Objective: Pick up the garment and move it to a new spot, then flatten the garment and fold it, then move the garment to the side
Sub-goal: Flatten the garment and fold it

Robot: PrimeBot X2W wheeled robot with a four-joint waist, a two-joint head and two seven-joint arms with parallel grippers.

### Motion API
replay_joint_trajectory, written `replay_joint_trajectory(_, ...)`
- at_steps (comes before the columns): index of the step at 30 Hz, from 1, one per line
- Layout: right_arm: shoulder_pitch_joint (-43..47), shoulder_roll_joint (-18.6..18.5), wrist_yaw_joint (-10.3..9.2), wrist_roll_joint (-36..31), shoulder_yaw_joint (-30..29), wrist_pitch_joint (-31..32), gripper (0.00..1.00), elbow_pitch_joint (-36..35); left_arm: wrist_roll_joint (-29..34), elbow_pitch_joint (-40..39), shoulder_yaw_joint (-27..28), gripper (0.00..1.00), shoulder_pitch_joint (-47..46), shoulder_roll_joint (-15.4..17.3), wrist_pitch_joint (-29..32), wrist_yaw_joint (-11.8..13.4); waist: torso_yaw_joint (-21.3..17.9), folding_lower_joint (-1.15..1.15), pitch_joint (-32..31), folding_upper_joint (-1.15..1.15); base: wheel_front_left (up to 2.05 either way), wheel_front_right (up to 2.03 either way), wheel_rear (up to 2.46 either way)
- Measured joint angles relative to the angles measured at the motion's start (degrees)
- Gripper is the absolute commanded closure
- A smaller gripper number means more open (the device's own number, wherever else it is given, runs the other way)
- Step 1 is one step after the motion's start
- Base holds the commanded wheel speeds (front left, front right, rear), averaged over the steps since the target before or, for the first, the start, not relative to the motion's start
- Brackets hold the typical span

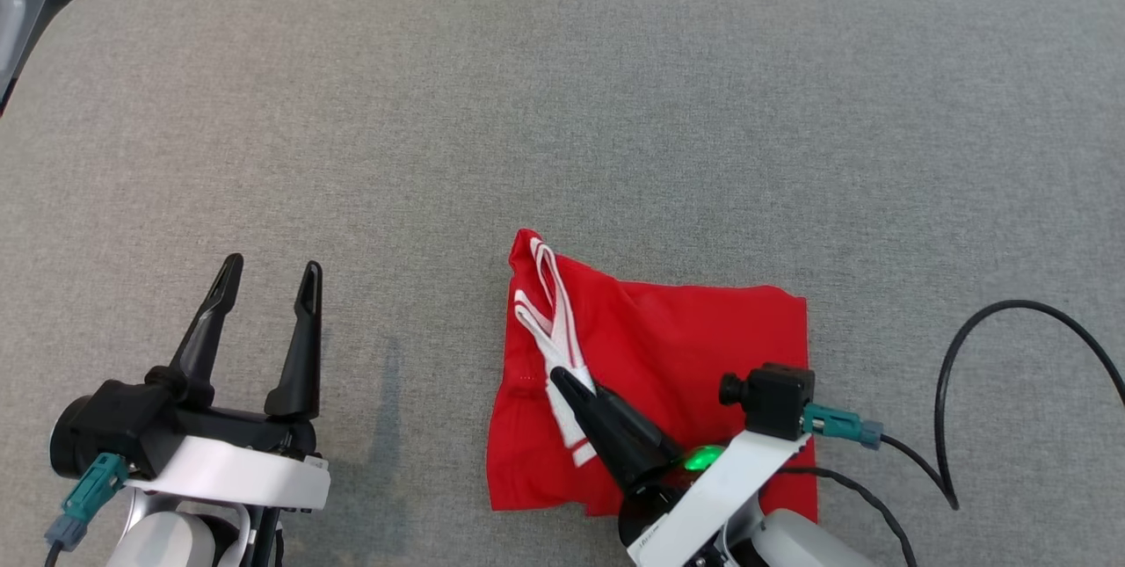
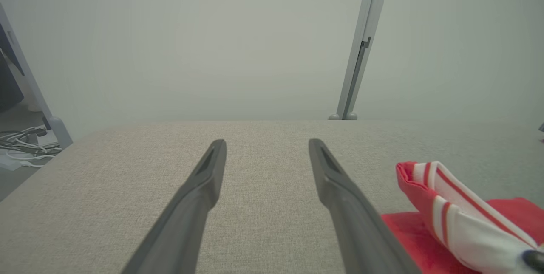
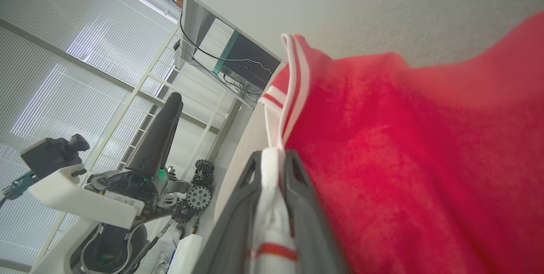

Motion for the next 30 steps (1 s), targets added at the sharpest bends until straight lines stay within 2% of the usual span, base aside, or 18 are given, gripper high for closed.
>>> replay_joint_trajectory(1, -0.6, 0.0, 0.00, 0.4, 0.5, -0.8, 0.00, 0.5, 0.0, 0.0, 0.1, 0.00, 0.0, 0.0, 0.0, 0.0, 0.0, 0.00, 0.0, 0.00, 0.00, 0.00, 0.00)
replay_joint_trajectory(6, -3.2, -0.3, 0.00, 0.8, 1.6, -3.2, 0.00, 1.9, 0.1, 0.4, 0.3, 0.00, 0.0, -0.1, -0.2, -0.4, -0.3, 0.00, 0.2, 0.00, 0.00, 0.00, 0.00)
replay_joint_trajectory(9, -4.3, -0.9, 0.00, -2.6, -1.1, -3.8, 0.00, 2.1, 0.2, 0.6, 0.5, 0.00, 0.0, -0.2, -0.3, -0.4, -0.6, 0.00, 0.1, 0.00, 0.00, 0.00, 0.00)
replay_joint_trajectory(15, -1.7, -0.3, 0.00, -17.7, -21.5, -4.3, 0.00, -2.0, 0.3, 0.6, 1.1, 0.00, 0.0, -0.3, -0.3, -0.4, -1.6, 0.00, -0.3, 0.00, 0.00, 0.00, 0.00)
replay_joint_trajectory(18, 0.9, -0.2, 0.00, -25.4, -29.2, -4.3, 0.00, -5.2, 0.3, 0.7, 1.4, 0.00, 0.1, -0.2, -0.3, -0.3, -2.0, 0.00, -0.6, 0.00, 0.00, 0.00, 0.00)
replay_joint_trajectory(23, 5.5, -1.2, 0.00, -37.1, -38.4, -4.3, 0.00, -8.7, 0.3, 0.4, 1.9, 0.00, 0.2, -0.2, -0.3, -0.1, -2.7, 0.00, -1.4, 0.00, 0.00, 0.00, 0.00)
replay_joint_trajectory(30, 10.7, -2.4, 0.01, -46.0, -45.9, -1.5, 0.00, -13.0, 0.3, -0.6, 2.4, 0.00, 1.2, -0.1, -0.4, 0.0, -3.6, 0.00, -2.6, 0.00, 0.00, 0.00, 0.00)
